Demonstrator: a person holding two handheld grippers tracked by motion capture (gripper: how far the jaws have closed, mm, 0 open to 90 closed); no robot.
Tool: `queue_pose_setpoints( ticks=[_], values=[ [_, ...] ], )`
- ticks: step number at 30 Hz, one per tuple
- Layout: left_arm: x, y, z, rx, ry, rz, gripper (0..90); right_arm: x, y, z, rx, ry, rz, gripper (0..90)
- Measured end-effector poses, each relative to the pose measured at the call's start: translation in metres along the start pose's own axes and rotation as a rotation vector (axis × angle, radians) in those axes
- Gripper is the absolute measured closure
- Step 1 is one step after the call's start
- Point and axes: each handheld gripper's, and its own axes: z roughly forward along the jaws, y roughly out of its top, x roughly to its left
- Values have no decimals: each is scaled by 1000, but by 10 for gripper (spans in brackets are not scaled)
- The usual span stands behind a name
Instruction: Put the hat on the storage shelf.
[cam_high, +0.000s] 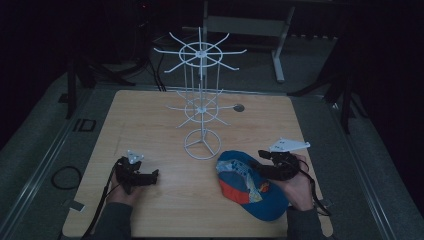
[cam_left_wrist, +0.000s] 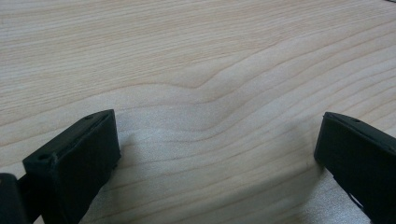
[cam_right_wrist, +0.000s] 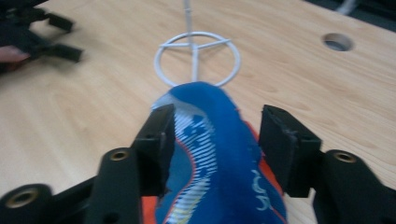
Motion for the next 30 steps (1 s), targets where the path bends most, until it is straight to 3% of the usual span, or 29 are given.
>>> queue_pose_setpoints(
  ticks=[3, 8, 15, 20, 30],
  values=[
    [0, 0, 0, 1, -1, 2, 2, -2, -1, -2, 0, -7, 19, 515],
    [0, 0, 0, 1, -1, 2, 2, -1, 0, -1, 18, -13, 13, 500],
    [0, 0, 0, 1, -1, 2, 2, 1, 8, 4, 54, -35, -38, 489],
    [0, 0, 0, 1, -1, 2, 2, -3, 13, 4, 51, -12, -36, 477],
    [0, 0, 0, 1, -1, 1, 2, -11, 16, 13, 110, -32, -47, 462]
  ],
)
